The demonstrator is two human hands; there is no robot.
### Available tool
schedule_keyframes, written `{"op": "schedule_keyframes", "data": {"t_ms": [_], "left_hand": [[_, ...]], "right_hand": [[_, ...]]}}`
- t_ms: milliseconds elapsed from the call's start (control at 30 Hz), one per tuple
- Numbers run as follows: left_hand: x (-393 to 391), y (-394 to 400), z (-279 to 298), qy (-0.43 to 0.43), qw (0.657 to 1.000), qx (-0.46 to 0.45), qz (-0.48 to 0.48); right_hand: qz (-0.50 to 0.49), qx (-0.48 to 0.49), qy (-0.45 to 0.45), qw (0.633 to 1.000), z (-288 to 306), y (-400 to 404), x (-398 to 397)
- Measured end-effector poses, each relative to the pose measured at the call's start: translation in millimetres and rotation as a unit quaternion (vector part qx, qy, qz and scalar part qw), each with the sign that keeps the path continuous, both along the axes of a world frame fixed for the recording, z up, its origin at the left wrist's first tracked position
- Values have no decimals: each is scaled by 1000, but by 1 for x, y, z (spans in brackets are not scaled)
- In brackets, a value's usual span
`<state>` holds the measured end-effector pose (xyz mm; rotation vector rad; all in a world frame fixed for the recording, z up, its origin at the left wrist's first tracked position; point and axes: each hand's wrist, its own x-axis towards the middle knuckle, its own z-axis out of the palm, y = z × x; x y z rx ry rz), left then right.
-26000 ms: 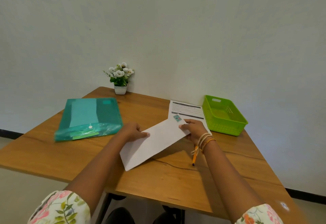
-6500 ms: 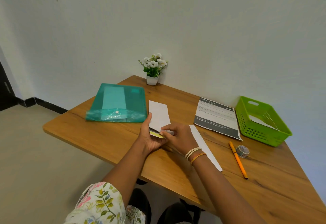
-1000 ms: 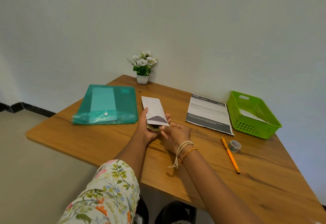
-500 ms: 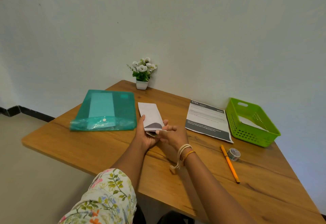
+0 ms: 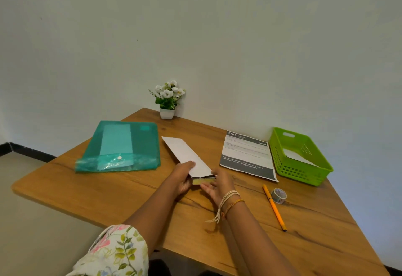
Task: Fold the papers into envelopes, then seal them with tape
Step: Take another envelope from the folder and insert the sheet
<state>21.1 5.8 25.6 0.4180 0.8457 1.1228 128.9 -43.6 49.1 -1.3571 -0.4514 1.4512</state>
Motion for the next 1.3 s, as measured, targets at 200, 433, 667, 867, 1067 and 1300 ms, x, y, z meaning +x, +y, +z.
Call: {"op": "schedule_keyframes", "data": {"t_ms": [200, 433, 667, 867, 1067, 1300], "left_hand": [[32, -26, 4, 209, 976, -4, 64], [45, -44, 8, 137, 989, -19, 57], [43, -58, -5, 649, 732, 154, 137], [36, -65, -28, 753, 488, 427, -113], [37, -57, -32, 779, 429, 433, -149], [37, -57, -33, 784, 430, 423, -149]], "right_hand": [[24, -28, -77, 996, 3, -13, 22], [-22, -5, -27, 999, 2, -25, 47], [33, -78, -251, 964, 1, -3, 86], [152, -85, -580, 796, 1, 20, 110], [-17, 53, -569, 820, -22, 2, 98], [145, 85, -710, 684, -49, -30, 75]]}}
